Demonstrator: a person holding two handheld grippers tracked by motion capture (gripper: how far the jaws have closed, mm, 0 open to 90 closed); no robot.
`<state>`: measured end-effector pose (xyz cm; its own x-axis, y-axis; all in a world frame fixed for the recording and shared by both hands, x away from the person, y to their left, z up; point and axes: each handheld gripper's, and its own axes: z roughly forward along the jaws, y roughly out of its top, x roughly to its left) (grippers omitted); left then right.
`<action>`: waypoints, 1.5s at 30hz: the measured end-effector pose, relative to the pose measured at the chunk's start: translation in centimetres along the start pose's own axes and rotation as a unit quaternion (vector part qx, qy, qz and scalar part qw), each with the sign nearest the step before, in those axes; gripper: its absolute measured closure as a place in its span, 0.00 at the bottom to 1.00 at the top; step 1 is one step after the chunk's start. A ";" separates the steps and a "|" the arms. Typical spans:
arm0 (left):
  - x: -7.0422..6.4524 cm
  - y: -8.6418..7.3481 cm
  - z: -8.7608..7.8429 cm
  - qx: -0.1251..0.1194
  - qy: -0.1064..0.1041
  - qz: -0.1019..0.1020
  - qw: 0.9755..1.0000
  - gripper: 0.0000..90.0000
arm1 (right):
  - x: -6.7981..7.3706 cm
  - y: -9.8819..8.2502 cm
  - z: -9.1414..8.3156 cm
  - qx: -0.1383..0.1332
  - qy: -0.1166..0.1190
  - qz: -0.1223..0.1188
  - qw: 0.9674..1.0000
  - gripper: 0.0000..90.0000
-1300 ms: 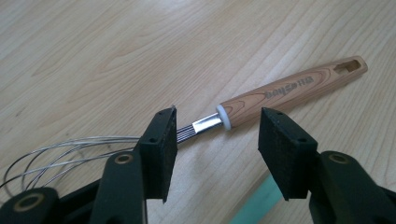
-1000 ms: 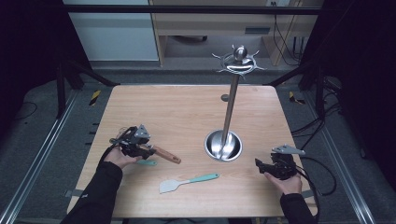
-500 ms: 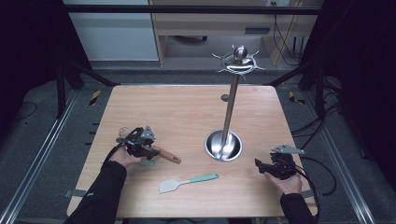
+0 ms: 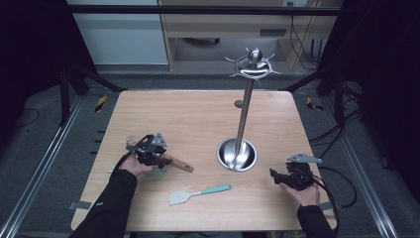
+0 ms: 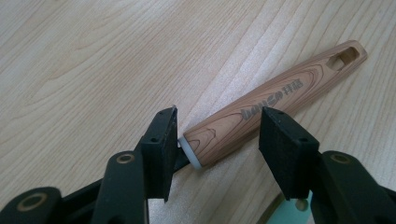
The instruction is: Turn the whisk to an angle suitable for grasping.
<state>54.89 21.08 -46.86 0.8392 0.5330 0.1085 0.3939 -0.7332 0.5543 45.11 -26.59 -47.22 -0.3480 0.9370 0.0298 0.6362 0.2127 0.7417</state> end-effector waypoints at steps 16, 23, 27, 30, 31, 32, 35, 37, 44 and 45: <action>-0.2 -0.6 -1.0 0.002 -0.002 -0.044 0.999 0.70 | 0.0 0.0 0.0 -0.001 0.001 -0.001 1.000 0.33; 0.0 -0.4 -0.3 0.001 -0.006 -0.022 1.000 0.47 | 0.0 0.0 0.0 0.001 0.002 0.002 1.000 0.33; 0.0 -0.2 0.3 0.005 -0.015 -0.021 1.000 0.47 | 0.0 0.0 0.0 0.002 0.006 0.000 1.000 0.33; -0.1 -0.1 0.4 0.006 -0.021 -0.025 0.999 0.49 | 0.0 0.0 0.0 0.002 0.007 0.000 1.000 0.33; -0.1 -0.1 0.3 0.006 -0.024 -0.030 0.999 0.51 | 0.0 0.0 0.0 0.002 0.006 -0.001 1.000 0.33; -0.1 -0.1 0.3 0.006 -0.026 -0.034 0.999 0.53 | 0.0 0.0 0.0 0.002 0.006 -0.001 1.000 0.33; -0.2 -0.2 0.2 0.008 -0.029 -0.040 0.999 0.55 | -0.1 0.0 0.0 0.001 0.004 -0.003 1.000 0.33; -0.3 -0.3 0.1 0.007 -0.031 -0.047 0.998 0.57 | -0.1 0.0 0.0 0.001 0.004 -0.003 1.000 0.33; -0.7 -1.0 -0.4 0.004 -0.032 -0.066 0.997 0.63 | -0.1 0.0 0.0 0.002 0.003 -0.002 1.000 0.33; -0.8 -1.0 -0.5 0.004 -0.031 -0.069 0.997 0.64 | -0.1 0.0 0.0 0.002 0.003 -0.002 1.000 0.33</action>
<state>53.59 21.60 -47.13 0.7979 0.6024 -0.0195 0.5101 -0.6577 0.5543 45.18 -26.65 -47.25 -0.3559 0.9340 0.0310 0.6373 0.2183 0.7391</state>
